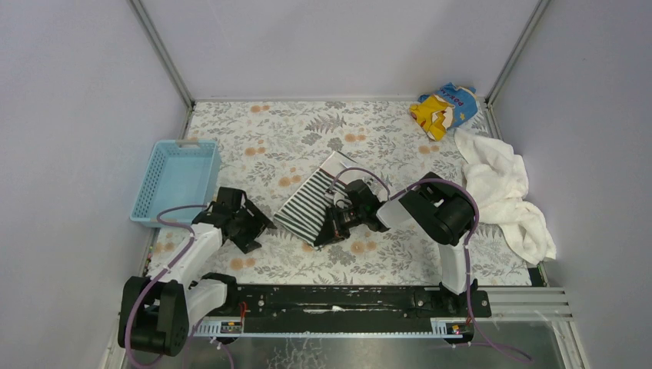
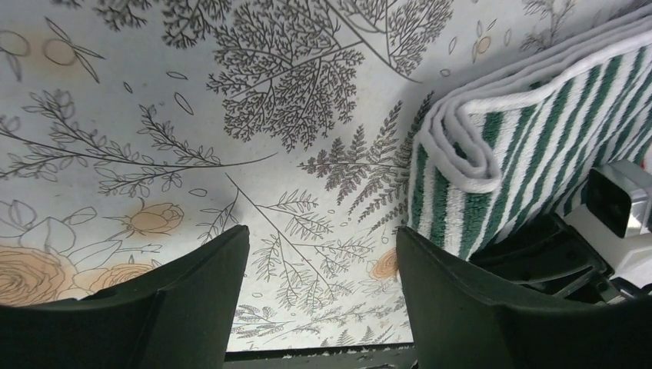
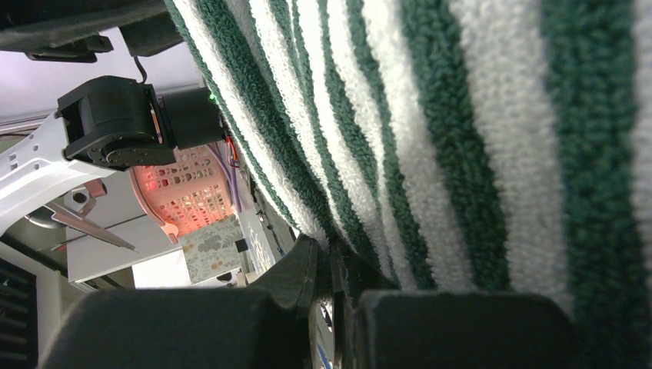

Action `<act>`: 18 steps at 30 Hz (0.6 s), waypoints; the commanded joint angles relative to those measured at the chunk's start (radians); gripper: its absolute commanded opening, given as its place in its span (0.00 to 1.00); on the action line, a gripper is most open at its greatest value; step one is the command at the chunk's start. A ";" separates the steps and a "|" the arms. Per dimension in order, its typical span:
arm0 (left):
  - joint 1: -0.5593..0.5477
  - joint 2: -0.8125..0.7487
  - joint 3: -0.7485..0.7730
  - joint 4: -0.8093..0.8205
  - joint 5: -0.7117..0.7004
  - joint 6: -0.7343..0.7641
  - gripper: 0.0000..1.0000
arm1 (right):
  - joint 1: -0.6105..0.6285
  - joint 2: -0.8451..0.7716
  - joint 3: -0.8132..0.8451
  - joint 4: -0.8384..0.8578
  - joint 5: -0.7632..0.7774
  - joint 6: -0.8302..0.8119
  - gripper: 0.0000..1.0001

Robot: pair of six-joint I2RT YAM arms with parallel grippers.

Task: Roll the towels
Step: Roll the towel at the center of the board.

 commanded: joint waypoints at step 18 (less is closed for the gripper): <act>0.004 0.156 0.007 0.267 0.152 -0.007 0.67 | 0.002 0.070 -0.041 -0.198 0.119 -0.052 0.00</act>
